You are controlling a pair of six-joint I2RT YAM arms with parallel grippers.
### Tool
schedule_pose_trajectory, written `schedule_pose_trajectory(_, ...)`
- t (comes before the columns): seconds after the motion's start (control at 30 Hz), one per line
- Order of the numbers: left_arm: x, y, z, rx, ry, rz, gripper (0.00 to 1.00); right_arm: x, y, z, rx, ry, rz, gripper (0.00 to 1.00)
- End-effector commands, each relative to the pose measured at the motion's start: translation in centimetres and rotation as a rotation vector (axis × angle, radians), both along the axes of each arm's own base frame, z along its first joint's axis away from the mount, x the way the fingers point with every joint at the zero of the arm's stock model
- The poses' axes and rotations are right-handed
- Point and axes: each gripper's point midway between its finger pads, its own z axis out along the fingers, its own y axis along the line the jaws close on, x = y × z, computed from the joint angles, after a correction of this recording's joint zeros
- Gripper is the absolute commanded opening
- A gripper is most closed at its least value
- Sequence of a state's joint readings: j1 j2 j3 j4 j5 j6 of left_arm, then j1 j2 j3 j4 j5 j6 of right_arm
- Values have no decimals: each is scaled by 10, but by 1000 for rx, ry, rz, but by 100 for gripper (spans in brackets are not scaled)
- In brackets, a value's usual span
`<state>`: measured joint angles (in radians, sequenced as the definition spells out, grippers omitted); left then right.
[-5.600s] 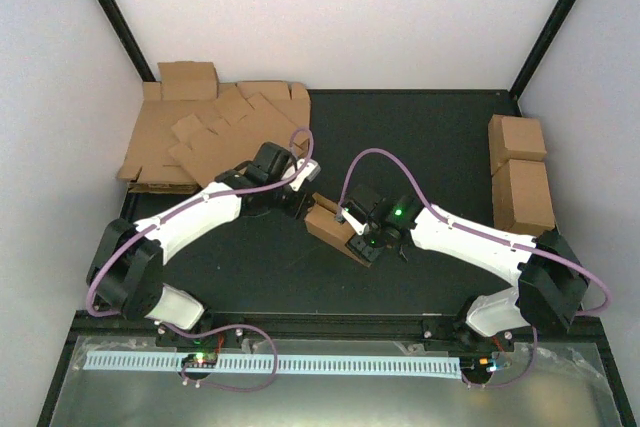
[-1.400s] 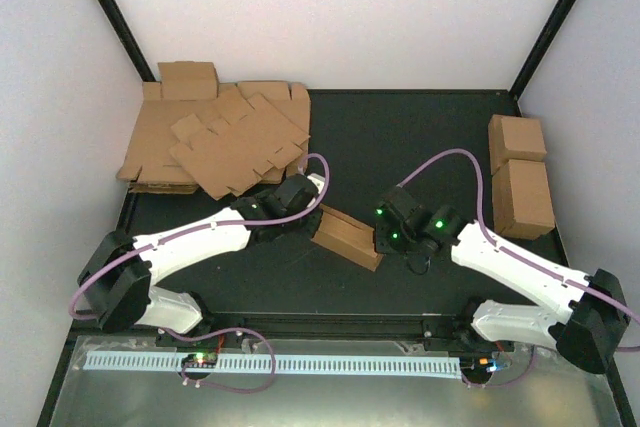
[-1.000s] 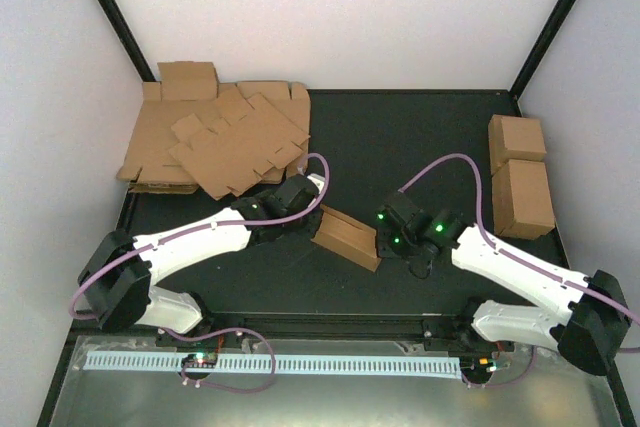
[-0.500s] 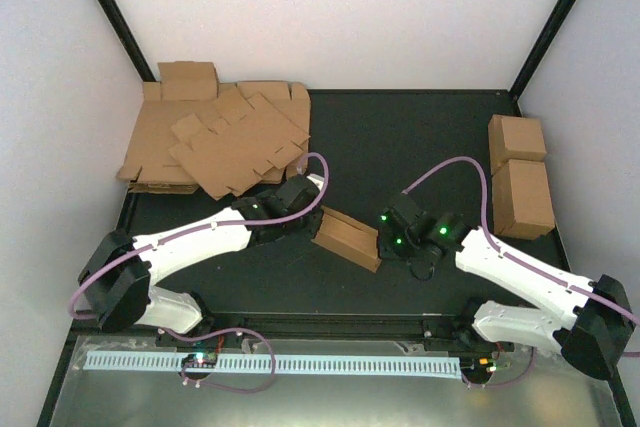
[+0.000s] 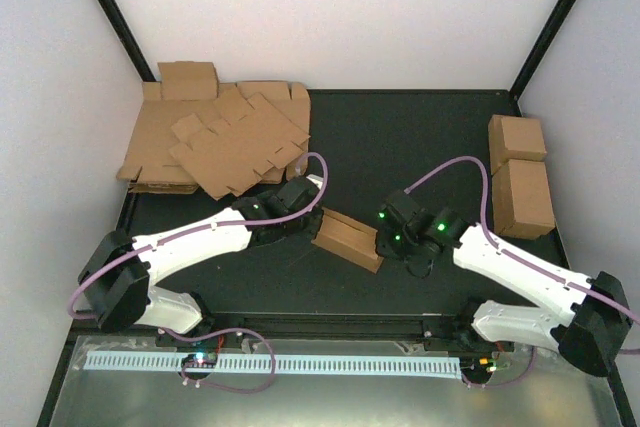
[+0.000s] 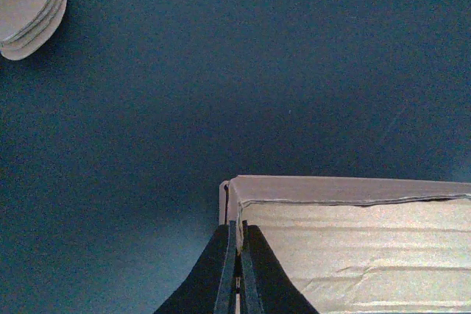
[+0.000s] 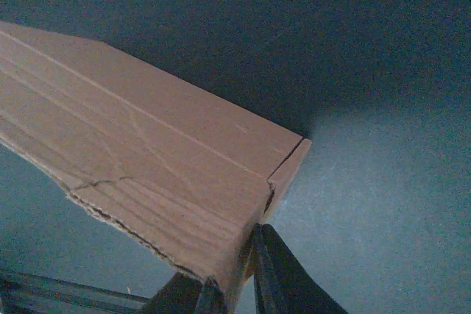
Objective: Fold the paper box
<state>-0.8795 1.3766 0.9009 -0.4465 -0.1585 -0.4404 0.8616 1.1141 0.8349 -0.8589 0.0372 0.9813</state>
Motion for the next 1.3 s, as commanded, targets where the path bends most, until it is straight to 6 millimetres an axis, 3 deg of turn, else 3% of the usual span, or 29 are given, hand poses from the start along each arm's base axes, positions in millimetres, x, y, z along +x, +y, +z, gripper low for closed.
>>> schedule_pose_trajectory(0.0, -25, 10, -24, 76, 127, -13, 2, 7, 10, 14, 52, -1, -53, 15)
schedule_pose_trajectory(0.1, -25, 10, -25, 78, 129, -13, 2, 6, 6, 13, 33, 7, -63, 24)
schedule_pose_trajectory(0.27, -25, 9, -25, 84, 133, -12, 2, 3, -5, 12, -2, 8, -78, 24)
schedule_pose_trajectory(0.47, -24, 9, -27, 85, 142, 0, 2, -7, 0, 5, 56, 51, -82, 26)
schedule_pose_trajectory(0.57, -24, 8, -27, 82, 143, 2, 2, -7, 3, 2, 73, 47, -70, 40)
schedule_pose_trajectory(0.7, -24, 8, -29, 88, 148, 1, 2, -12, 1, -7, 70, 46, -43, 47)
schedule_pose_trajectory(0.73, -24, 8, -29, 89, 149, 2, 2, -14, 2, -10, 82, 49, -33, 57)
schedule_pose_trajectory(0.83, -24, 8, -29, 89, 150, 5, 2, -21, 14, -15, 181, 31, 30, 65)
schedule_pose_trajectory(1.0, -24, 9, -29, 88, 150, 7, 2, -23, 25, -13, 323, -32, 68, 68)
schedule_pose_trajectory(1.27, -24, 10, -28, 93, 141, 0, 2, -17, 18, -30, 243, -13, 22, 64)
